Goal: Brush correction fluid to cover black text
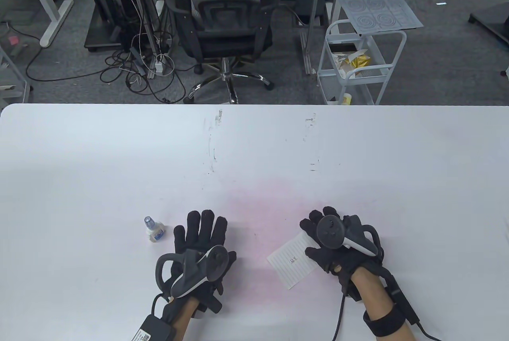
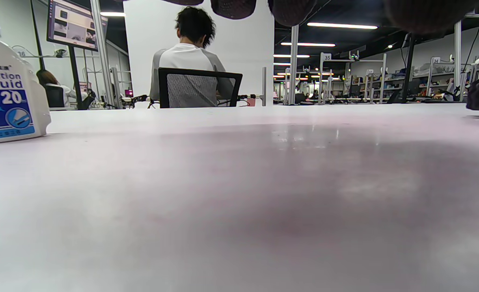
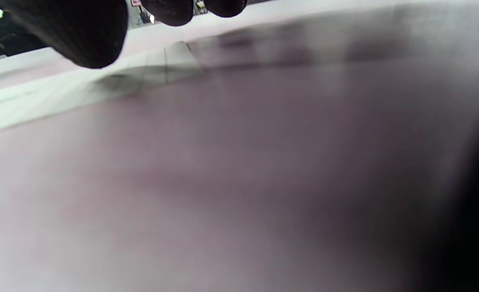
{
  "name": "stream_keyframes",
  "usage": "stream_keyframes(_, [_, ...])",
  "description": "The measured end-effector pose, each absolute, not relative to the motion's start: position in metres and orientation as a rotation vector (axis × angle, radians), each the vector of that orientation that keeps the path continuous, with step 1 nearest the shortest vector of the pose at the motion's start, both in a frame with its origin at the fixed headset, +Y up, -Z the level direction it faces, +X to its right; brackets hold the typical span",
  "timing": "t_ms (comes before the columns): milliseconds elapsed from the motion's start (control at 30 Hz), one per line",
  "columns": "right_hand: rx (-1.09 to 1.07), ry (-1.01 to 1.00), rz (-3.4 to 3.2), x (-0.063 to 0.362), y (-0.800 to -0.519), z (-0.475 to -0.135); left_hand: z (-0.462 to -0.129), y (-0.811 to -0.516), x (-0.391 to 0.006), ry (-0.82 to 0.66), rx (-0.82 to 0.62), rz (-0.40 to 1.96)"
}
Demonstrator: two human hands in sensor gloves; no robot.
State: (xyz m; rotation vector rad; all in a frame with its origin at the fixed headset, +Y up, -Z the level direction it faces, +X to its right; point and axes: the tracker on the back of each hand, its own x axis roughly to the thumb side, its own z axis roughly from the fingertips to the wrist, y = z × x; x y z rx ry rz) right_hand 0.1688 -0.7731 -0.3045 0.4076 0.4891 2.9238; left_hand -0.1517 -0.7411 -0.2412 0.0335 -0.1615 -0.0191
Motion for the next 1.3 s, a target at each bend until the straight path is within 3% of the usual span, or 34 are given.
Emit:
stream_keyframes(67, [0.393, 0.547, 2.923, 0.169, -0.774, -0.305, -0.241, -0.741, -0.151, -0.164, 0.033, -0.021])
stream_keyframes(467, [0.445, 0.431, 2.91, 0.166, -0.771, -0.304, -0.241, -0.742, -0.151, -0.161, 0.026, -0.017])
stream_keyframes(1000, [0.128, 0.127, 2.645, 0.188, -0.761, -0.29, -0.241, -0.742, -0.151, -0.166, 0.035, -0.015])
stream_keyframes(1200, [0.081, 0.121, 2.477, 0.194, -0.753, -0.285, -0.241, -0.742, -0.152, -0.166, 0.045, -0.008])
stream_keyframes(1300, [0.049, -0.005, 2.367, 0.194, -0.744, -0.281, -0.241, -0.742, -0.152, -0.164, 0.049, -0.003])
